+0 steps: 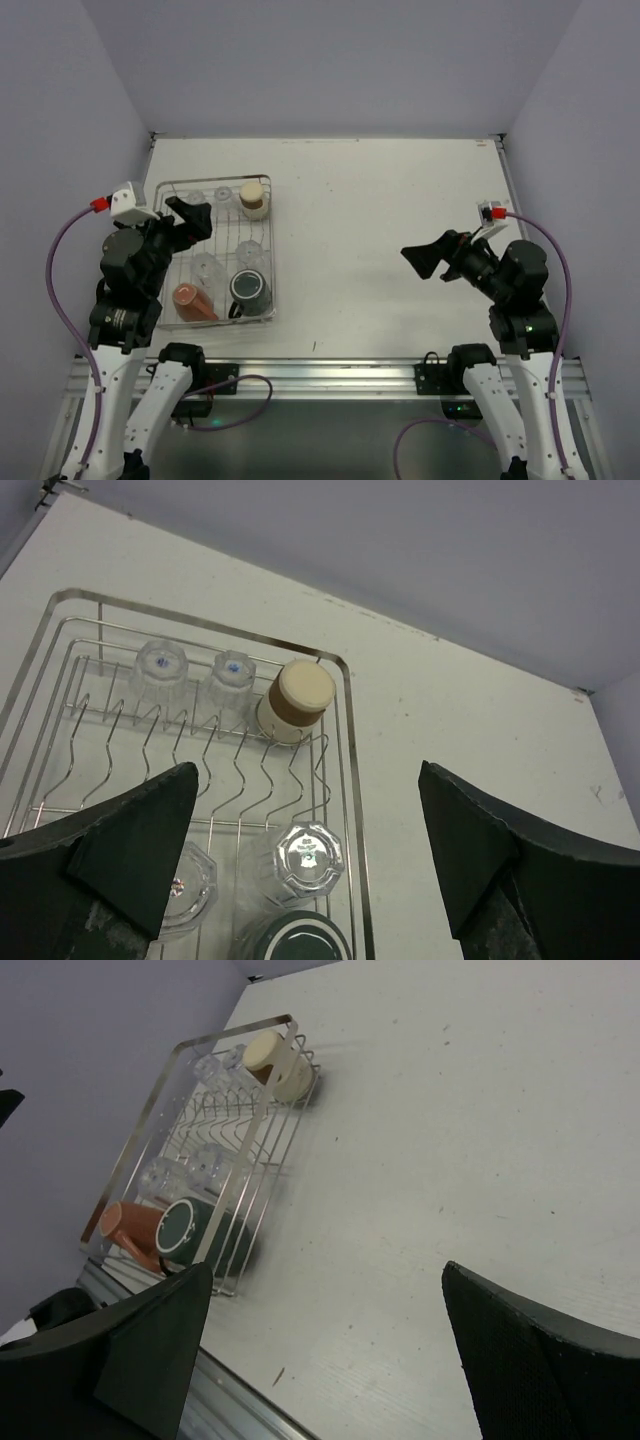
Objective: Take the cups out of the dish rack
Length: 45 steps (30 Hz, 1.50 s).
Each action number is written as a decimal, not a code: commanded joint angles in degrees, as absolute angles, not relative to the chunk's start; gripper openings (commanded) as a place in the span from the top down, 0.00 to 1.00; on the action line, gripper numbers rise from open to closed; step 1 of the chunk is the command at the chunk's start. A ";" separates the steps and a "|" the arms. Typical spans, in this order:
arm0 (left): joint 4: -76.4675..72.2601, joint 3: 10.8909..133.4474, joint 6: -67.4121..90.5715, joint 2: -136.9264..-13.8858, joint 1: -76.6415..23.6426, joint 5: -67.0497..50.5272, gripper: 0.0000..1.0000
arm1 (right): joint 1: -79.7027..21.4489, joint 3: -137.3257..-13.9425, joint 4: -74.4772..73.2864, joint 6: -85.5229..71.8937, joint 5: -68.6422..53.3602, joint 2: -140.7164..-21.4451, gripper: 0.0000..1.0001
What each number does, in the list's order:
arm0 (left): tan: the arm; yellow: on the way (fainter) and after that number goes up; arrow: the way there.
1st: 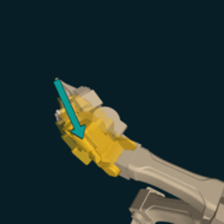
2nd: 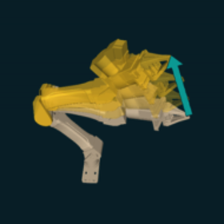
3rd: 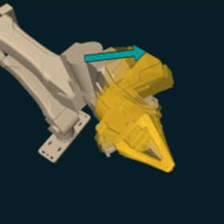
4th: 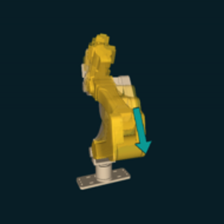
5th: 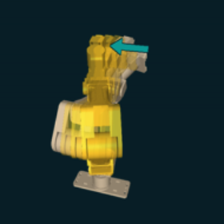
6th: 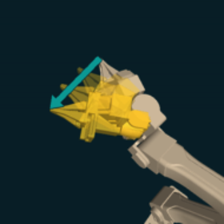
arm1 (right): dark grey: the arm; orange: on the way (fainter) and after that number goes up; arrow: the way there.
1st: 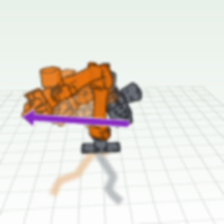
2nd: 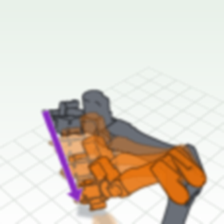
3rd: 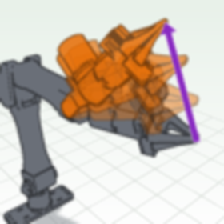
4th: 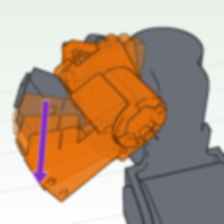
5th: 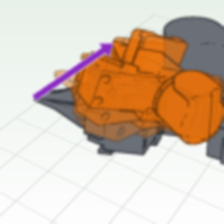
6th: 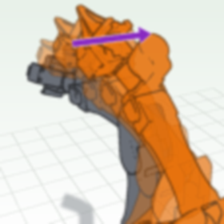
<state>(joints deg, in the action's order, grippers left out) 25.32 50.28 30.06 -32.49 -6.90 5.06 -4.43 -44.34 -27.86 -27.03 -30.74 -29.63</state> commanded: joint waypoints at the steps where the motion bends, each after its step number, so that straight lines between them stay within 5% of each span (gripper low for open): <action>1: 34.18 54.84 25.93 -35.06 -7.03 5.53 0.04 | -4.22 -45.79 -29.26 -25.84 -27.87 -31.72 0.01; 18: 41.04 64.68 22.24 -57.12 -7.03 9.49 0.02 | -5.36 -52.30 -35.34 -28.48 -12.49 -47.64 0.01; 23: 41.48 66.97 20.48 -60.81 -7.03 9.49 0.16 | -7.21 -51.94 -33.57 -25.41 -9.13 -49.99 0.01; 35: 46.66 59.33 23.20 -58.98 -7.03 13.10 0.16 | -24.42 -58.45 -34.10 -26.19 -0.80 -62.22 0.01; 45: 50.89 51.77 28.39 -57.83 -7.12 15.03 0.17 | -26.89 -56.43 -32.52 -27.25 4.14 -62.93 0.01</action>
